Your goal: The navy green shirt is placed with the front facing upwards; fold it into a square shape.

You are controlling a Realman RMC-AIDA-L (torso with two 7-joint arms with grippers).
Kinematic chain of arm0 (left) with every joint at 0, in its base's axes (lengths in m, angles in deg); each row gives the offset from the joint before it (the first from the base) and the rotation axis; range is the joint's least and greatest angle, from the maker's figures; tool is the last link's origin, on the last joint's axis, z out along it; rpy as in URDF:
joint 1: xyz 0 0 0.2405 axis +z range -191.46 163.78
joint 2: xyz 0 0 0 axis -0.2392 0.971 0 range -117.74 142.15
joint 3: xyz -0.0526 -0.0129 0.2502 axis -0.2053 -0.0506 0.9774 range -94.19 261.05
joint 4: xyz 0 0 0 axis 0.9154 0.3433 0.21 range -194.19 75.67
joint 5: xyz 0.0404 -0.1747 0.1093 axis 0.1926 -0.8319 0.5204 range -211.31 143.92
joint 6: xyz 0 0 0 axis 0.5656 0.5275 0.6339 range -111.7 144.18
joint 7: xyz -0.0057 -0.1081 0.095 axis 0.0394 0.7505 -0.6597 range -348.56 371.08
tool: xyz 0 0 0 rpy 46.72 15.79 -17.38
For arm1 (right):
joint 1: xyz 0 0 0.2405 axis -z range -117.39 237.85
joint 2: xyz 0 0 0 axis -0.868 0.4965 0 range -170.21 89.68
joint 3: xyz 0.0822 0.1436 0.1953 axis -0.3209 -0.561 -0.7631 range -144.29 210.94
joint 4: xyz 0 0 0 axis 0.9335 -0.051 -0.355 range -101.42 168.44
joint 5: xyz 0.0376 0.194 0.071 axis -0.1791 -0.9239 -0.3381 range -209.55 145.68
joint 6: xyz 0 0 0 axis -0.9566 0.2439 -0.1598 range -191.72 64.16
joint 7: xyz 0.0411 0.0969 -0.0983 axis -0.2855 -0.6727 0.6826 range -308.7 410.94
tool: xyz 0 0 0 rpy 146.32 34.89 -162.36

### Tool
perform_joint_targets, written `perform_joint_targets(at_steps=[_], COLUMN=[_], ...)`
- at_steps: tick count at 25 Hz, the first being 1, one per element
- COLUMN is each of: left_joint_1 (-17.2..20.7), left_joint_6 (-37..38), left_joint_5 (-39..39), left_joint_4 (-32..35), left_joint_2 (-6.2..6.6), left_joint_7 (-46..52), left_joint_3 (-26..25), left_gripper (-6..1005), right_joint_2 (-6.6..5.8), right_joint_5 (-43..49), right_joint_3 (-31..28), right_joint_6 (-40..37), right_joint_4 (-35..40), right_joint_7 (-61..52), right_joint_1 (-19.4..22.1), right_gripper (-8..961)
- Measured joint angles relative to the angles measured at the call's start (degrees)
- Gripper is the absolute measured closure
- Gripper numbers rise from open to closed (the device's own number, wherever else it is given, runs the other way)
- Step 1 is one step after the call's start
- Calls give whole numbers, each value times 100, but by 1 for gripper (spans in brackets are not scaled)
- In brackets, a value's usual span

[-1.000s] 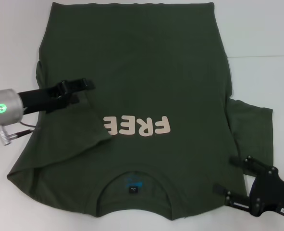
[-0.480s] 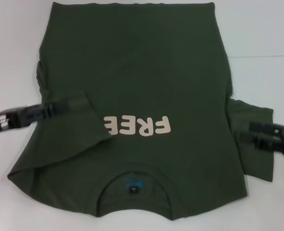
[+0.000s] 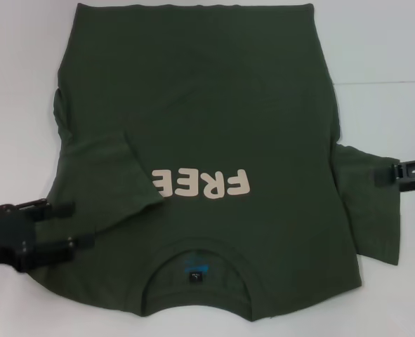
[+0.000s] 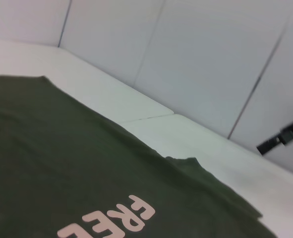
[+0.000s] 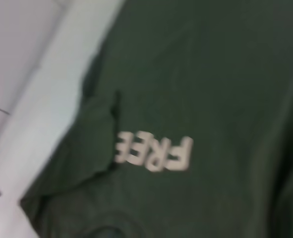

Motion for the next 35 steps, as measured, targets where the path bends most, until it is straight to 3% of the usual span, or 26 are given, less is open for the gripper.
perform_joint_targets(at_steps=[5, 9, 16, 19, 27, 35], left_joint_1=[321, 493, 762, 795, 915, 924], left_joint_6=[214, 191, 511, 601, 666, 709], left_joint_5=[-90, -254, -812, -812, -763, -713], left_joint_4=[311, 672, 686, 656, 457, 454], left_joint_2=[-239, -420, -401, -404, -411, -415], left_joint_7=[-1064, -1144, -1199, -1243, -1846, -1922], left_joint_3=[-40, -139, -225, -217, -176, -118], left_gripper=[222, 219, 215, 216, 217, 216], right_joint_2=[4, 49, 82, 119, 62, 85], right_joint_5=[1102, 1826, 2422, 2445, 2454, 2426], right_joint_3=[29, 42, 203, 206, 210, 279], right_joint_6=[-114, 1, 604, 893, 1504, 1849], right_joint_4=[349, 366, 292, 88, -721, -1068], right_joint_7=[-799, -1023, -1346, -1403, -1626, -1734], right_joint_1=[-345, -563, -619, -618, -669, -684], right_gripper=[79, 86, 100, 105, 121, 152])
